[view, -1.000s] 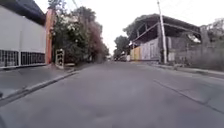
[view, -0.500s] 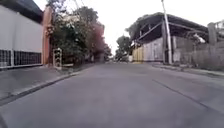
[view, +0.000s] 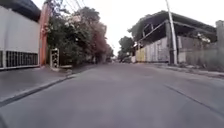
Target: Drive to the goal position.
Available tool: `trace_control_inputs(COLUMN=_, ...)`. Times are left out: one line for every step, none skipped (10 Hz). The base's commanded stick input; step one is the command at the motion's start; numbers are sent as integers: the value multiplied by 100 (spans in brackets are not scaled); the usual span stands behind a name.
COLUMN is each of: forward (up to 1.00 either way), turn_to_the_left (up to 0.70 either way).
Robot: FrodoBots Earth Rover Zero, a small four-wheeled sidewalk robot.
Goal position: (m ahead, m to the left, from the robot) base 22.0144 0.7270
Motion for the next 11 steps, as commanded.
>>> trace_control_inputs(forward=100, turn_to_the_left=0)
trace_control_inputs(forward=100, turn_to_the_left=0)
trace_control_inputs(forward=100, turn_to_the_left=0)
trace_control_inputs(forward=100, turn_to_the_left=0)
trace_control_inputs(forward=100, turn_to_the_left=0)
trace_control_inputs(forward=100, turn_to_the_left=0)
trace_control_inputs(forward=100, turn_to_the_left=0)
trace_control_inputs(forward=100, turn_to_the_left=0)
trace_control_inputs(forward=100, turn_to_the_left=0)
trace_control_inputs(forward=100, turn_to_the_left=0)
trace_control_inputs(forward=100, turn_to_the_left=0)
